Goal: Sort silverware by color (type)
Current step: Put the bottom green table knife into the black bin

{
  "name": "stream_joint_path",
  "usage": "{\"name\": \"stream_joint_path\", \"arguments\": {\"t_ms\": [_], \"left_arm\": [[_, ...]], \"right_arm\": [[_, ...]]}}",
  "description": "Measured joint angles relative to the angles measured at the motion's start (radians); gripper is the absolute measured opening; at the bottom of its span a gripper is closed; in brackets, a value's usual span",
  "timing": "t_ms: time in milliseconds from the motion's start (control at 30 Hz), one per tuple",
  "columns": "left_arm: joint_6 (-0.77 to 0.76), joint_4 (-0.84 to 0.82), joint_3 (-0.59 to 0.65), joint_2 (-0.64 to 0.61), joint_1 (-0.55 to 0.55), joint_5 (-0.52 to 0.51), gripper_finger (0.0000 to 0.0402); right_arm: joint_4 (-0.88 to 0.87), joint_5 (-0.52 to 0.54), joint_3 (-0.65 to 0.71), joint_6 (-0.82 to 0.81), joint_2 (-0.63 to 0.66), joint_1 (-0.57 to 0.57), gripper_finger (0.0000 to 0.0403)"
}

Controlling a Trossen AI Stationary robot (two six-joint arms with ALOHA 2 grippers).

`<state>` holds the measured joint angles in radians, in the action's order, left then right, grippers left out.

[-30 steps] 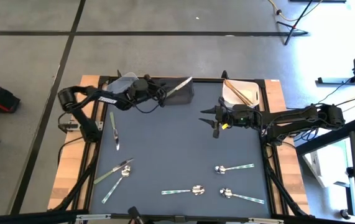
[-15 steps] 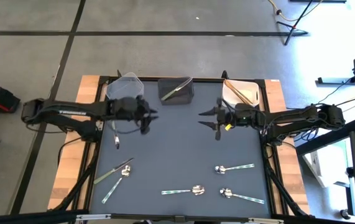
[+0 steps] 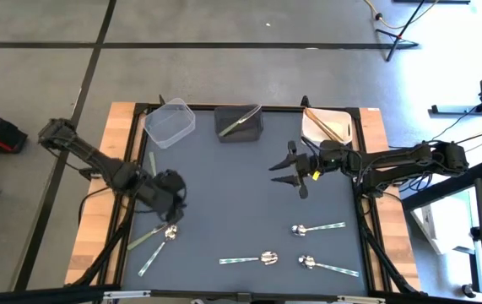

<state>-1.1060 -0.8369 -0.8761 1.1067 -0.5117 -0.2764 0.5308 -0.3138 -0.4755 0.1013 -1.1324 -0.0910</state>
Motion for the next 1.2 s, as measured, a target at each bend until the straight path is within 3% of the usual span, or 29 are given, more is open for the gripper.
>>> {"name": "stream_joint_path", "arguments": {"t_ms": [167,333,467,667,1200], "left_arm": [[-0.362,-0.137,0.015,0.000,-0.161,0.099,0.0114],[-0.576,-0.151,0.078,0.004,-0.279,0.209,0.0114],[-0.663,-0.141,0.122,0.047,-0.340,0.303,0.0114],[-0.673,-0.124,0.136,0.147,-0.369,0.374,0.0114],[-0.531,0.031,0.136,0.409,-0.371,0.425,0.0114]], "right_arm": [[0.018,0.010,0.000,0.000,0.000,0.000,0.0144],[0.024,0.015,0.000,0.011,0.000,0.000,0.0144],[0.025,0.015,0.000,0.029,0.000,-0.001,0.0144],[0.017,0.051,0.000,0.035,0.000,-0.001,0.0144],[-0.008,0.052,0.000,0.012,0.000,0.000,0.0144]]}}
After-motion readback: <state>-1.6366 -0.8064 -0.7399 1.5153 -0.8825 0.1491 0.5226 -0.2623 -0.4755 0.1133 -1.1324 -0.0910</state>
